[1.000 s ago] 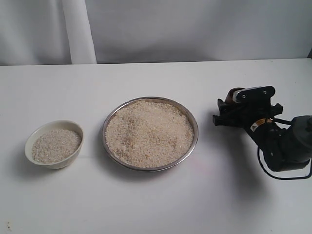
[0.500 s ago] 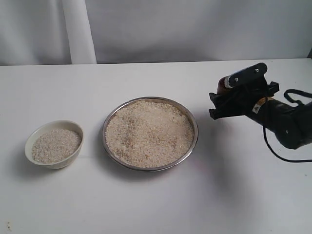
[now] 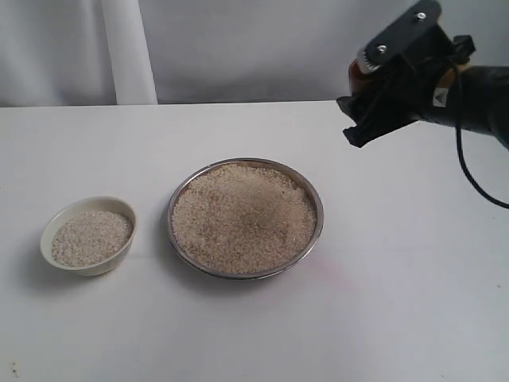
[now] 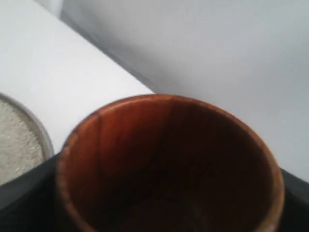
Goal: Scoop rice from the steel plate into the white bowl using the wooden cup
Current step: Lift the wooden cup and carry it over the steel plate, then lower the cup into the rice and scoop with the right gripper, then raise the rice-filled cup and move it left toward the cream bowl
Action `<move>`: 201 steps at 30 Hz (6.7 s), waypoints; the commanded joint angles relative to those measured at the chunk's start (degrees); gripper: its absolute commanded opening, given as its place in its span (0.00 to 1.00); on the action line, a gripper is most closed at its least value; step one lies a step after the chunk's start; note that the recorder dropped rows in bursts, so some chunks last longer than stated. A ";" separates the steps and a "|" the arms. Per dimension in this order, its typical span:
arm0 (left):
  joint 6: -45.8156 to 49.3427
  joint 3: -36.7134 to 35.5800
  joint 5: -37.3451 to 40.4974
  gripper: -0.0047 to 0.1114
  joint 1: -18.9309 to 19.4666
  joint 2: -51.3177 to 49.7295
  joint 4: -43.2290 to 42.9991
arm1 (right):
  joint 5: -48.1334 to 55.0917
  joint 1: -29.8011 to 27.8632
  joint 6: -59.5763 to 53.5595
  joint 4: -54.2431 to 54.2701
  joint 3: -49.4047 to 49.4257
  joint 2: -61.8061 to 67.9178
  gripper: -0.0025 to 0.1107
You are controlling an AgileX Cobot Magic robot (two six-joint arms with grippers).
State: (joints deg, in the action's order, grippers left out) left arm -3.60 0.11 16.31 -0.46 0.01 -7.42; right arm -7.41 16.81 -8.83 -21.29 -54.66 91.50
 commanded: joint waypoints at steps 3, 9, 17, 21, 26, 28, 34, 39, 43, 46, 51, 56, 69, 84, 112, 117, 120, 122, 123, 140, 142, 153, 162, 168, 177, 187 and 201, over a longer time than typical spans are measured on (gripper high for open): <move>-0.27 -0.11 -0.65 0.04 -0.18 -0.01 0.47 | 22.54 9.00 -2.19 -7.48 -10.16 -1.14 0.02; -0.27 -0.11 -0.65 0.04 -0.18 -0.01 0.47 | 31.53 14.72 -3.36 -14.46 -15.02 -1.14 0.02; -0.27 -0.11 -0.65 0.04 -0.18 -0.01 0.47 | 39.83 19.88 -3.25 -25.42 -15.49 1.63 0.02; -0.27 -0.11 -0.65 0.04 -0.18 -0.01 0.47 | 43.75 22.11 -1.70 -32.18 -15.49 6.18 0.02; -0.27 -0.11 -0.65 0.04 -0.18 -0.01 0.47 | 50.71 25.36 2.27 -44.23 -15.49 13.07 0.02; -0.27 -0.11 -0.65 0.04 -0.18 -0.01 0.47 | 53.25 26.31 2.27 -47.40 -15.49 15.60 0.02; -0.27 -0.11 -0.65 0.04 -0.18 -0.01 0.47 | 58.42 27.79 2.38 -53.95 -15.49 20.40 0.02; -0.27 -0.11 -0.65 0.04 -0.18 -0.01 0.47 | 60.33 28.14 0.74 -56.18 -15.49 20.81 0.02; -0.27 -0.11 -0.65 0.04 -0.18 -0.01 0.47 | 60.06 28.61 -1.14 -55.60 -15.49 20.93 0.02; -0.27 -0.11 -0.65 0.04 -0.18 -0.01 0.47 | 57.11 28.61 -1.17 -53.43 -15.49 20.93 0.02; -0.27 -0.11 -0.65 0.04 -0.18 -0.01 0.47 | 55.57 29.10 -1.17 -52.47 -15.49 23.48 0.02; -0.27 -0.11 -0.65 0.04 -0.18 -0.01 0.47 | 55.85 29.26 3.09 -54.77 -15.49 27.20 0.02; -0.27 -0.11 -0.65 0.04 -0.18 -0.01 0.47 | 51.82 29.39 3.21 -51.30 -19.21 31.70 0.02; -0.27 -0.11 -0.65 0.04 -0.18 -0.01 0.47 | 61.22 29.39 -23.96 -27.92 -34.12 37.32 0.02; -0.27 -0.11 -0.65 0.04 -0.18 -0.01 0.47 | 48.74 29.39 -26.67 -15.76 -34.12 38.92 0.02; -0.27 -0.11 -0.65 0.04 -0.18 -0.01 0.47 | 47.37 29.39 -26.70 -15.16 -34.12 41.66 0.02; -0.27 -0.11 -0.65 0.04 -0.18 -0.01 0.47 | 43.82 29.39 -25.00 -12.11 -34.12 42.58 0.02; -0.27 -0.11 -0.65 0.04 -0.18 -0.01 0.47 | 41.32 29.39 -25.00 -9.80 -34.12 42.58 0.02; -0.27 -0.11 -0.65 0.04 -0.18 -0.01 0.47 | 40.94 29.39 -25.11 -9.23 -34.12 42.58 0.02; -0.27 -0.11 -0.65 0.04 -0.18 -0.01 0.47 | 37.61 27.63 -24.90 1.40 -34.12 42.58 0.02; -0.27 -0.11 -0.65 0.04 -0.18 -0.01 0.47 | 37.14 27.63 -24.74 1.40 -34.12 42.58 0.02; -0.27 -0.11 -0.65 0.04 -0.18 -0.01 0.47 | 33.29 27.19 -24.10 4.36 -32.72 42.58 0.02; -0.27 -0.11 -0.65 0.04 -0.18 -0.01 0.47 | 24.41 23.69 -24.22 9.94 -25.43 40.26 0.02; -0.27 -0.11 -0.65 0.04 -0.18 -0.01 0.47 | 15.56 20.44 -24.22 13.74 -18.13 35.88 0.02; -0.27 -0.11 -0.65 0.04 -0.18 -0.01 0.47 | 5.61 18.02 -23.10 16.79 -13.01 33.29 0.02; -0.27 -0.11 -0.65 0.04 -0.18 -0.01 0.47 | -3.24 18.02 -18.99 16.79 -13.01 32.95 0.02; -0.27 -0.11 -0.65 0.04 -0.18 -0.01 0.47 | -5.83 18.13 -16.13 14.39 -13.13 25.27 0.02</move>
State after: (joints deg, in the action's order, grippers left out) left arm -3.60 0.11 16.31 -0.46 0.01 -7.42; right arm -12.18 35.34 -25.34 -5.93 -67.81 119.02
